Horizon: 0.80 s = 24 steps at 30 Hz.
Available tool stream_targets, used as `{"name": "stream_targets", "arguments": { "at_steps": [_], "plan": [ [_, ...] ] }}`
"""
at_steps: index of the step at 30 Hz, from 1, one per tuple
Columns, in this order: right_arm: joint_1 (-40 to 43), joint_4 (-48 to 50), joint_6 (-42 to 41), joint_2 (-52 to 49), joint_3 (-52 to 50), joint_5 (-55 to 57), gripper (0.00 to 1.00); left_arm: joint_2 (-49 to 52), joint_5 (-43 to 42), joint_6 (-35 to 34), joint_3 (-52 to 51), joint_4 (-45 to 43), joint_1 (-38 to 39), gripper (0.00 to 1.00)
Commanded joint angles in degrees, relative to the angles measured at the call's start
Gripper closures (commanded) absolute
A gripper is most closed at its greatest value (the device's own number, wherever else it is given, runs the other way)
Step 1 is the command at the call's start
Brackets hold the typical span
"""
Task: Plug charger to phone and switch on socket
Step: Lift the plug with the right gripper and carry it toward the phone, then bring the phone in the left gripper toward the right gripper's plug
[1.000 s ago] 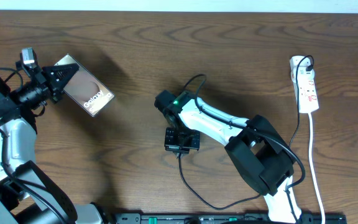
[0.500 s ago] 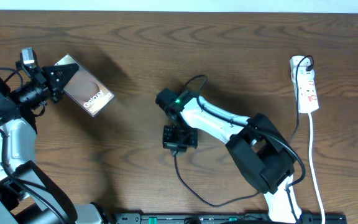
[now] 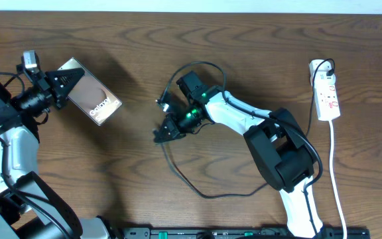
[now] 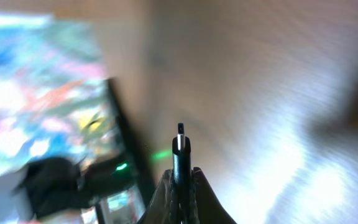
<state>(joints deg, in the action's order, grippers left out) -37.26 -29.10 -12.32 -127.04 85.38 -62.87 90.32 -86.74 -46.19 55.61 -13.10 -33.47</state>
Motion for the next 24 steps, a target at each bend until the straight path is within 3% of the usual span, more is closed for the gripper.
{"name": "stream_targets", "arguments": {
  "at_steps": [1, 11, 24],
  "plan": [
    [0.1, 3.2, 9.2, 0.0, 0.9, -16.5, 0.99, -0.1, -3.3, 2.5, -0.3, -0.3, 0.1, 0.92],
    [0.1, 14.3, 9.4, 0.0, 0.9, -26.4, 0.99, -0.1, -3.3, 5.1, -0.3, -0.3, 0.1, 0.92],
    [0.1, 24.7, 0.9, 0.0, 0.9, -26.6, 0.99, -0.1, -3.3, 10.4, -0.3, -0.3, 5.8, 0.92]
  ]
}}
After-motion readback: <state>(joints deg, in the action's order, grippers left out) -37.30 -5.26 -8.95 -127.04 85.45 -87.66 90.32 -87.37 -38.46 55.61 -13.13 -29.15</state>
